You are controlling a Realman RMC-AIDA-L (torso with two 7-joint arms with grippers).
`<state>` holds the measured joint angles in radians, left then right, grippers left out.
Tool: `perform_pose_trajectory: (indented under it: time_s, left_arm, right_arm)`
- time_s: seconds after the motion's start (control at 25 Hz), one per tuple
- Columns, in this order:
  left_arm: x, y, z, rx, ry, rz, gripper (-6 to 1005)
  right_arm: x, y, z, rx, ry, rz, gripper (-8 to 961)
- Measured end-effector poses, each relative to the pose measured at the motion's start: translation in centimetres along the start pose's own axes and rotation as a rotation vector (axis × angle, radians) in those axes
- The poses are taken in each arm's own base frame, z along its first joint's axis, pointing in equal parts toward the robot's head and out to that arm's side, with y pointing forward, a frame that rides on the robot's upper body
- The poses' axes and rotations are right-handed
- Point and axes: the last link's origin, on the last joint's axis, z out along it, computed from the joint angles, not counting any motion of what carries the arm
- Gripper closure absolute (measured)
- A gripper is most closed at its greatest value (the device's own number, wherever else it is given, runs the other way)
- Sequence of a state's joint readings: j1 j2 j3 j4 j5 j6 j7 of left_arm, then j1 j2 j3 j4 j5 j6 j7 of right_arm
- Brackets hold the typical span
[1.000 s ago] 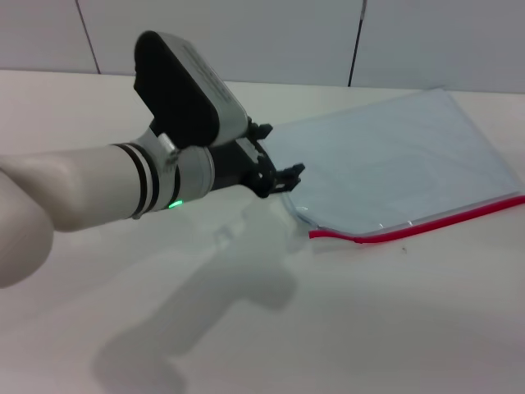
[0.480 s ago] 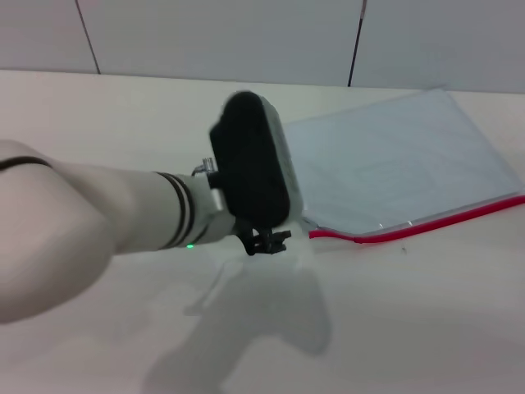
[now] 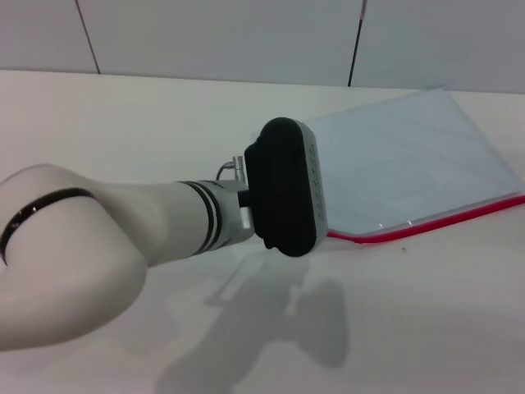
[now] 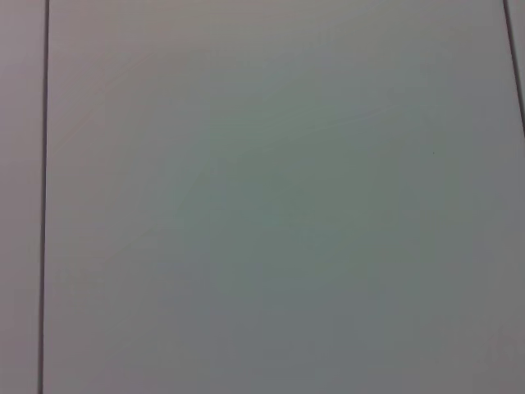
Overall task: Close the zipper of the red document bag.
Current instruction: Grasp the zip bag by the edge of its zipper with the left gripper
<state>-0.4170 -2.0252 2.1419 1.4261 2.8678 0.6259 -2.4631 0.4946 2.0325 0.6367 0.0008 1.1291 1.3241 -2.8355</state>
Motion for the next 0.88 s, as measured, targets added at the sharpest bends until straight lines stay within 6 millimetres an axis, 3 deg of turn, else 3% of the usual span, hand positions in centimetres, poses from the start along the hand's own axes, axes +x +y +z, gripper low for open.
perform_pose_trajectory:
  time_s: [0.36, 0.88]
  left_arm:
    - [0.6, 1.6, 0.9, -0.041, 0.028, 0.044, 232]
    - [1.6, 2.6, -0.1, -0.081, 0.032, 0.065, 235]
  right_arm:
    - [0.0, 0.0, -0.1, 0.000, -0.003, 0.003, 229]
    - [0.0, 0.0, -0.1, 0.000, -0.002, 0.006, 228]
